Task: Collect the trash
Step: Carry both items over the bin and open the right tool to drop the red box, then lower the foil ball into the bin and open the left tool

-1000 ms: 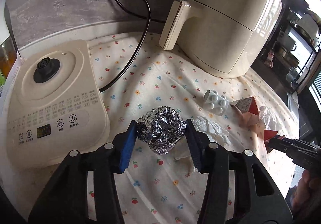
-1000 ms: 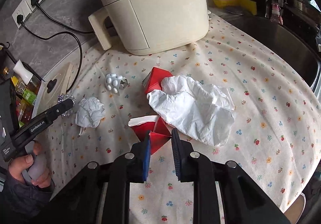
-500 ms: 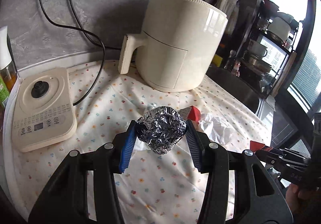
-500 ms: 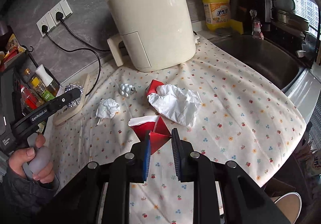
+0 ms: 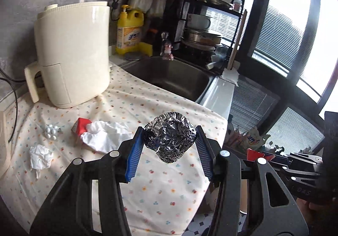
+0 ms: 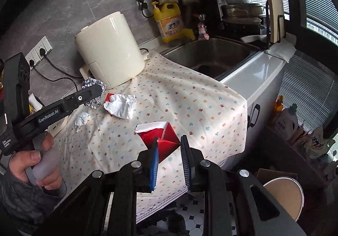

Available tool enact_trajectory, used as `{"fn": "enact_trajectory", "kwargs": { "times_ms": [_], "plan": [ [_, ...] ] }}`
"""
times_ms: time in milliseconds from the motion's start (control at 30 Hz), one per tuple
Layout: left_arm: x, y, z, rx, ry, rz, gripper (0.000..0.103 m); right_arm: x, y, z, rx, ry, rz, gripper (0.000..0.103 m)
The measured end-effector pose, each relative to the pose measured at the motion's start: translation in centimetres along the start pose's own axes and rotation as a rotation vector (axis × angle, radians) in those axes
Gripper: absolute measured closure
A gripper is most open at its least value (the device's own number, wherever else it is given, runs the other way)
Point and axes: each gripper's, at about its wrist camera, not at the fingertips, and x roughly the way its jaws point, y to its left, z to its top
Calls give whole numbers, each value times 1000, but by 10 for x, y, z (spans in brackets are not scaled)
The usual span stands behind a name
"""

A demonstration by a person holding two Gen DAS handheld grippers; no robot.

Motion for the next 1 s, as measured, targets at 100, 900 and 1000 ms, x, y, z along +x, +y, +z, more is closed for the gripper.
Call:
{"fn": "enact_trajectory", "kwargs": {
  "times_ms": [100,900,1000],
  "plan": [
    [12,-42,0,41,14,-57,54,-19,-35,-8,41,-7,-39,83],
    [97,-291,-54,267,234,-250,54,-96,-255,-107,304,66,-238,80],
    [108,-307,-67,269,263,-247,54,-94,-275,-121,322,101,-231,57]
  ]
}}
